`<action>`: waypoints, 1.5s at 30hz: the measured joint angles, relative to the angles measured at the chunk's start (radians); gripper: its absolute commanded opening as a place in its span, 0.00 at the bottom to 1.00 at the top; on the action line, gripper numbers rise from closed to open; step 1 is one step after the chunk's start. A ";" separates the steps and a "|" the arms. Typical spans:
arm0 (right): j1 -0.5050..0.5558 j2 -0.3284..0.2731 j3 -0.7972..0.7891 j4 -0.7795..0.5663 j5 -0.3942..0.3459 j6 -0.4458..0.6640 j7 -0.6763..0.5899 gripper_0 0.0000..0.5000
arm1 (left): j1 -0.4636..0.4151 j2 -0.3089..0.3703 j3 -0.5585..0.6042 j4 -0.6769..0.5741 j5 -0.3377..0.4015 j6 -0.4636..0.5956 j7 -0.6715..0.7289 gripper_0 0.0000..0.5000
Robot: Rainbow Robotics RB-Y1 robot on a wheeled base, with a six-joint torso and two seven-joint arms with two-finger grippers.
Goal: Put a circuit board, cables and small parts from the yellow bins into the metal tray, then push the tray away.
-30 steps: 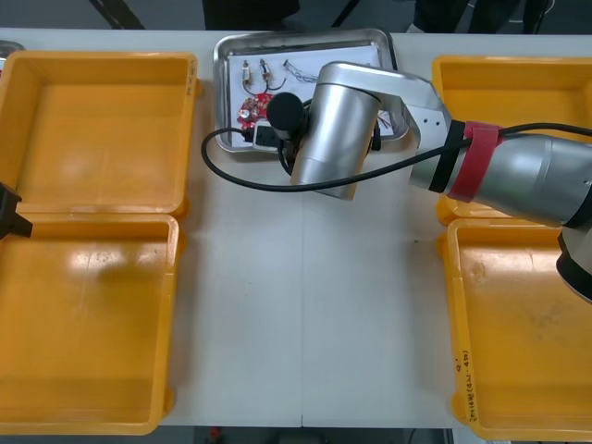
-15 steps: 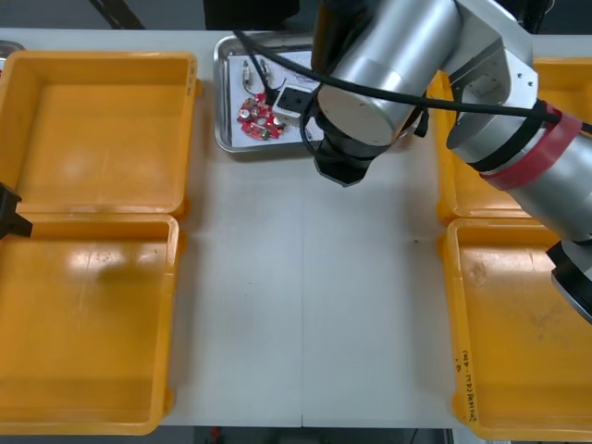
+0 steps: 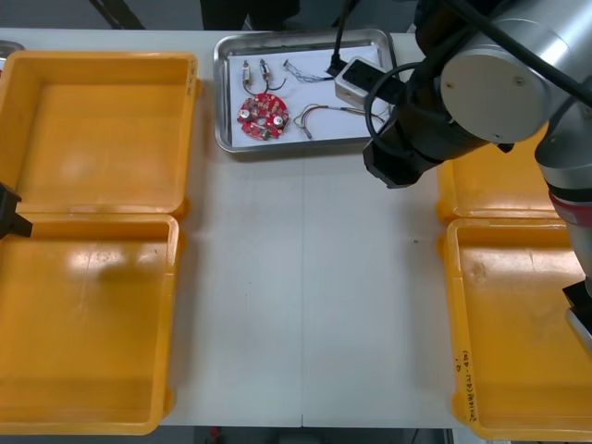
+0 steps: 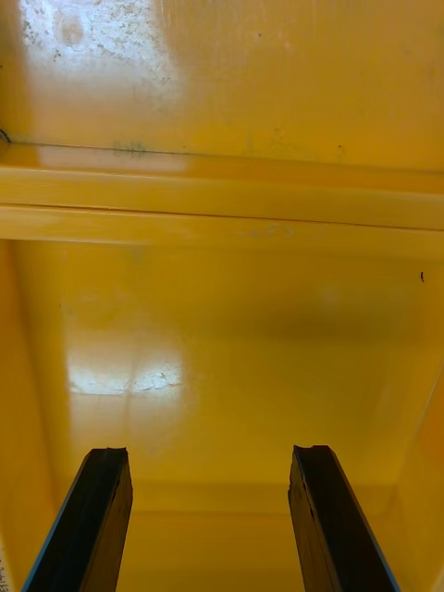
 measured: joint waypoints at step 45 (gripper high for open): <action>0.635 -0.158 -0.707 -0.119 -0.134 0.001 -0.068 1.00 | 0.000 0.000 0.000 -0.001 0.000 0.000 0.000 1.00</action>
